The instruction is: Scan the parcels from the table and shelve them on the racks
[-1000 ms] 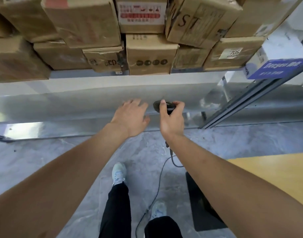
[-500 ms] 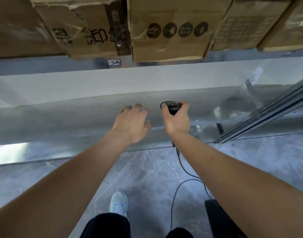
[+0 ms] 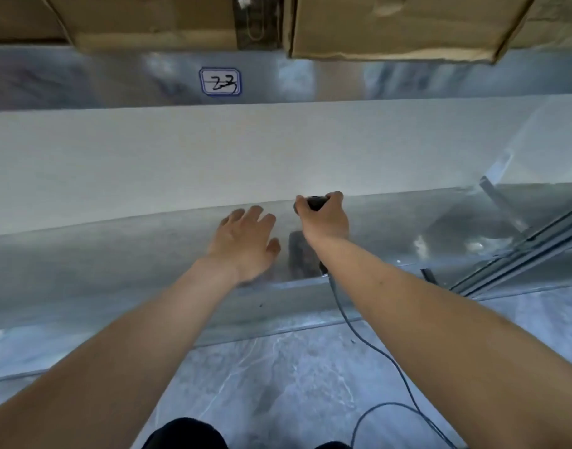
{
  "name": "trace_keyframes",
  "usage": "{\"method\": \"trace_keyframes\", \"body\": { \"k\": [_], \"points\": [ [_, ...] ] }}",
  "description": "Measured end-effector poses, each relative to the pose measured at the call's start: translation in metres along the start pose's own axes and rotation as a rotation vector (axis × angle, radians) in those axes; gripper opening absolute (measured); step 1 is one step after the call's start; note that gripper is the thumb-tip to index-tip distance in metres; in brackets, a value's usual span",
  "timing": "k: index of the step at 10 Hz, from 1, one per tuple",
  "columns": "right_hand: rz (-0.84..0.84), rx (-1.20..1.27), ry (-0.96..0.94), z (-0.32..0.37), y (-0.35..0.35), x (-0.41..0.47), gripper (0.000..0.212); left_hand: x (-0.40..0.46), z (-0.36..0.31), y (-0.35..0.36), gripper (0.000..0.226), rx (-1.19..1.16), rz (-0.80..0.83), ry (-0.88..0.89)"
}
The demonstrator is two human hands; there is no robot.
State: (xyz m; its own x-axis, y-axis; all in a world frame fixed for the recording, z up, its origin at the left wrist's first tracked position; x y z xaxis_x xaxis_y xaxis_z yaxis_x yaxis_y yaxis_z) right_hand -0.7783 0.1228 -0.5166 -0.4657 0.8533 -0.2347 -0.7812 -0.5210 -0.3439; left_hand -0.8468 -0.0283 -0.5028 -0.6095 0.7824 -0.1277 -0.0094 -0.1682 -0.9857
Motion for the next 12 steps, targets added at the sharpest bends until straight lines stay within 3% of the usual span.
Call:
{"method": "trace_keyframes", "body": {
  "k": [8, 9, 10, 11, 12],
  "points": [
    [-0.039, -0.116, -0.004, -0.014, 0.030, 0.063, 0.059, 0.047, 0.028, 0.034, 0.049, 0.060, -0.051, 0.039],
    [-0.082, -0.392, -0.062, -0.012, 0.028, 0.060, 0.070, 0.048, 0.026, 0.030, 0.049, 0.032, -0.041, 0.037],
    [-0.128, -0.755, -0.339, -0.007, 0.019, 0.051, 0.076, 0.047, 0.028, 0.021, 0.048, -0.004, -0.043, 0.026],
    [-0.046, -0.849, -0.594, 0.001, 0.003, 0.040, 0.065, 0.038, 0.029, 0.008, 0.047, -0.035, -0.053, 0.016],
    [0.110, -0.814, -0.659, 0.009, -0.009, 0.028, 0.060, 0.029, 0.029, -0.006, 0.049, -0.011, -0.022, 0.008]
  ]
}}
Point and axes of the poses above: each hand's wrist, its own x-axis towards the middle knuckle, its own y-axis out of the palm, z = x × y, the point moved 1 cm from there along x, towards the middle knuckle, and after that the axes turned 14 degrees about x, right-handed, at the moved point
